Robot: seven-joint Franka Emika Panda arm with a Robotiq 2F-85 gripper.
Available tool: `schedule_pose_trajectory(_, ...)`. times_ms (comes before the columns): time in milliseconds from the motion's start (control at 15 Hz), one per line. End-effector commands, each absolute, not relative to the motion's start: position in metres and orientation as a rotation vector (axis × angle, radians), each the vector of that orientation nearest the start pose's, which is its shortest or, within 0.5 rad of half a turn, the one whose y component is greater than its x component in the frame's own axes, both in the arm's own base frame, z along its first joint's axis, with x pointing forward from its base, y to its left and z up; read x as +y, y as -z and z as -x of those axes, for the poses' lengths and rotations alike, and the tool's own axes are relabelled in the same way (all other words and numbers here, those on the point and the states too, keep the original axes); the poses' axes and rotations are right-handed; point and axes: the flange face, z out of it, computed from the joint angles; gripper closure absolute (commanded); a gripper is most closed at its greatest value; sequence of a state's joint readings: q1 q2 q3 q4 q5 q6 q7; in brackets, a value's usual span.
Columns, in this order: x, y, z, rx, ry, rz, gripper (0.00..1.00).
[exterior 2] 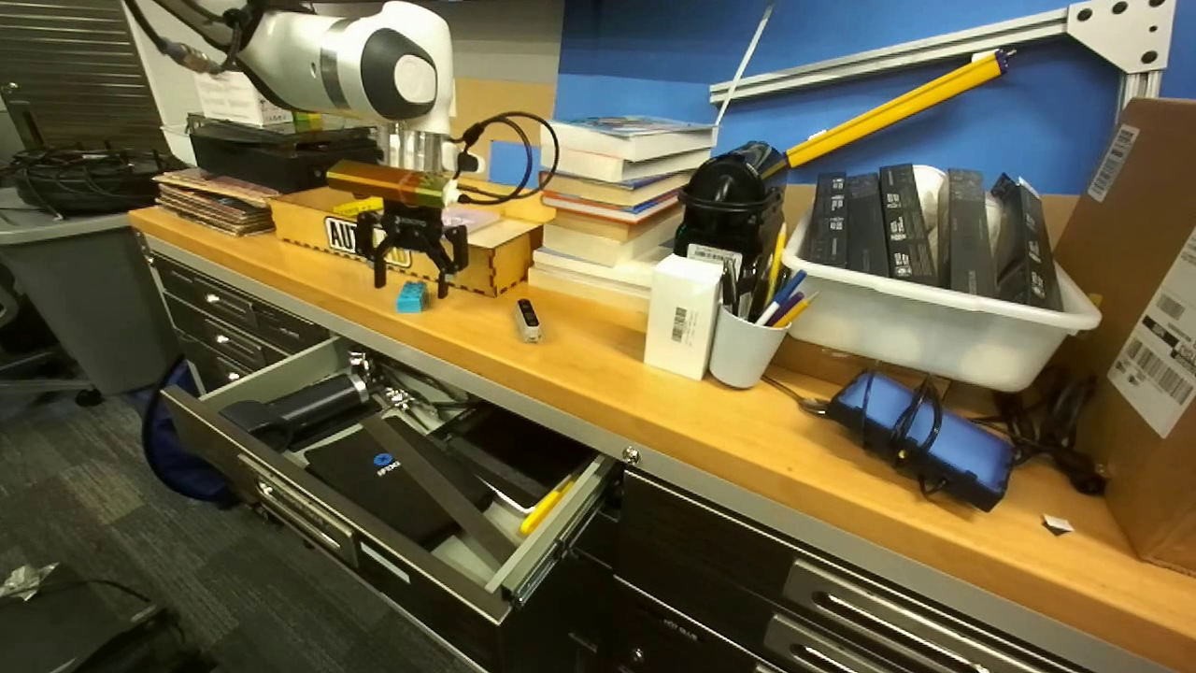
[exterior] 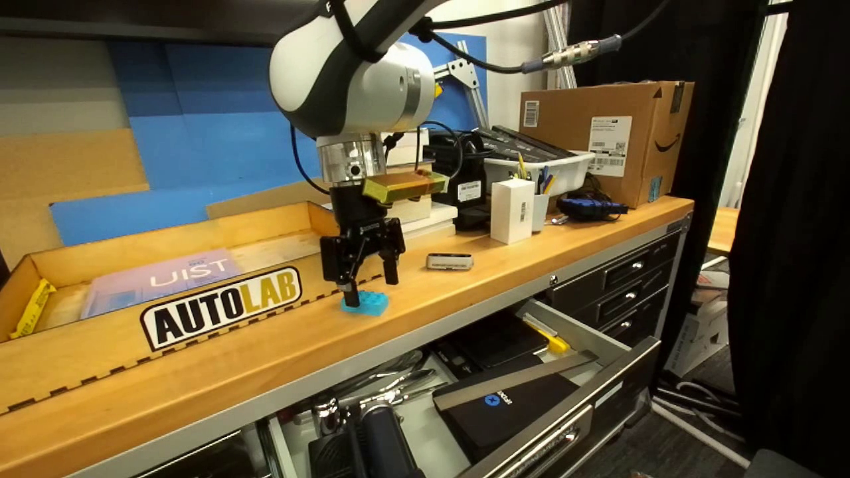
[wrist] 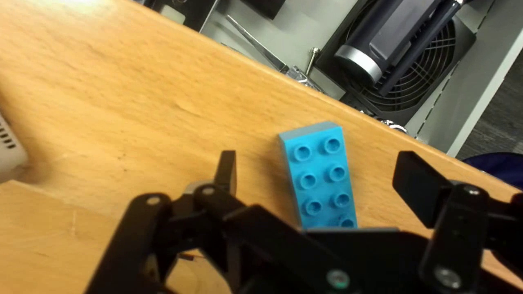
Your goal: Put the Lego into the open drawer and then close the drawer
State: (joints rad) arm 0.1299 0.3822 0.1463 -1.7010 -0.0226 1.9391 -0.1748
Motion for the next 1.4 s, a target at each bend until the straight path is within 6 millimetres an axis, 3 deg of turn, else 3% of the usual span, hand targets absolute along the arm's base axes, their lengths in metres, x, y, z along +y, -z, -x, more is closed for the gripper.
schedule_pose_trajectory(0,0.175,-0.360,-0.632,-0.613,-0.142,3.067,0.34)
schedule_pose_trajectory(200,0.172,-0.356,-0.633,-0.532,-0.119,3.089,0.58)
schedule_pose_trajectory(467,0.150,-0.375,-0.609,-0.393,-0.103,3.152,0.89)
schedule_pose_trajectory(667,0.131,-0.374,-0.567,-0.352,-0.200,3.173,0.89)
schedule_pose_trajectory(933,0.113,-0.346,-0.512,-0.209,-0.366,3.186,0.88)
schedule_pose_trajectory(1133,0.093,-0.317,-0.495,-0.012,-0.383,3.159,0.88)
schedule_pose_trajectory(1200,0.085,-0.307,-0.495,0.064,-0.377,3.138,0.77)
schedule_pose_trajectory(1267,0.078,-0.299,-0.493,0.105,-0.378,3.120,0.39)
schedule_pose_trajectory(1333,0.070,-0.293,-0.490,0.146,-0.365,3.101,0.38)
